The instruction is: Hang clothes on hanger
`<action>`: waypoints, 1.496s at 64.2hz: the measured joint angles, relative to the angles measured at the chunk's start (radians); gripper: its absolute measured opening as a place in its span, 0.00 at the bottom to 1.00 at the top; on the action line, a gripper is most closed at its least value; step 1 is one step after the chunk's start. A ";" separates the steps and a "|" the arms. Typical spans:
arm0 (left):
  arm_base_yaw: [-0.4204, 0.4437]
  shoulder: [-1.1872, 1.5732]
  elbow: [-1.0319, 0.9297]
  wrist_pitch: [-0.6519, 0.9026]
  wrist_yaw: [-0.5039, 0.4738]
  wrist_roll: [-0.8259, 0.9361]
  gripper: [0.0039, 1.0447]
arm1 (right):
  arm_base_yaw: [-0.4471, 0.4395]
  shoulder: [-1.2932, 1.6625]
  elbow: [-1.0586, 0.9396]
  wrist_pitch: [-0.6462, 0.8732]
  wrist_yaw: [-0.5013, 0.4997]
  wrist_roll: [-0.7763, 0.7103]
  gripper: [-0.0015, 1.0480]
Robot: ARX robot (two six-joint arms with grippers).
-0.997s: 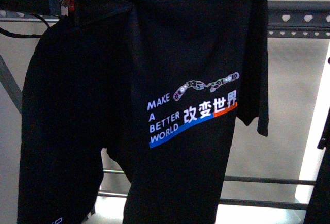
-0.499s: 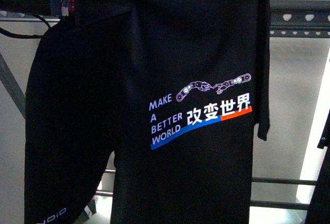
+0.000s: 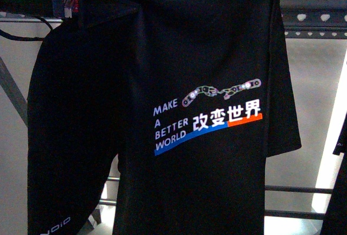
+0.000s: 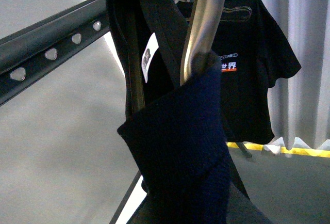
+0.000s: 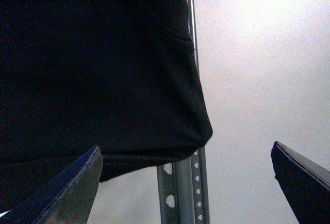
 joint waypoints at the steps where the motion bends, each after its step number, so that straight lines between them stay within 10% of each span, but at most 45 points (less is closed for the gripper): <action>1: 0.000 0.000 0.000 0.000 0.000 0.000 0.04 | 0.003 0.005 0.003 0.002 0.002 0.000 0.93; 50: 0.000 0.000 0.000 0.000 -0.002 0.000 0.04 | 0.106 0.333 0.396 -0.077 0.144 -0.059 0.93; 80: 0.002 0.000 0.000 0.000 -0.006 -0.003 0.05 | 0.060 0.343 0.376 0.045 0.100 -0.096 0.24; 96: 0.001 0.000 0.005 0.004 -0.002 -0.002 0.40 | 0.003 0.257 0.167 0.147 0.035 -0.158 0.04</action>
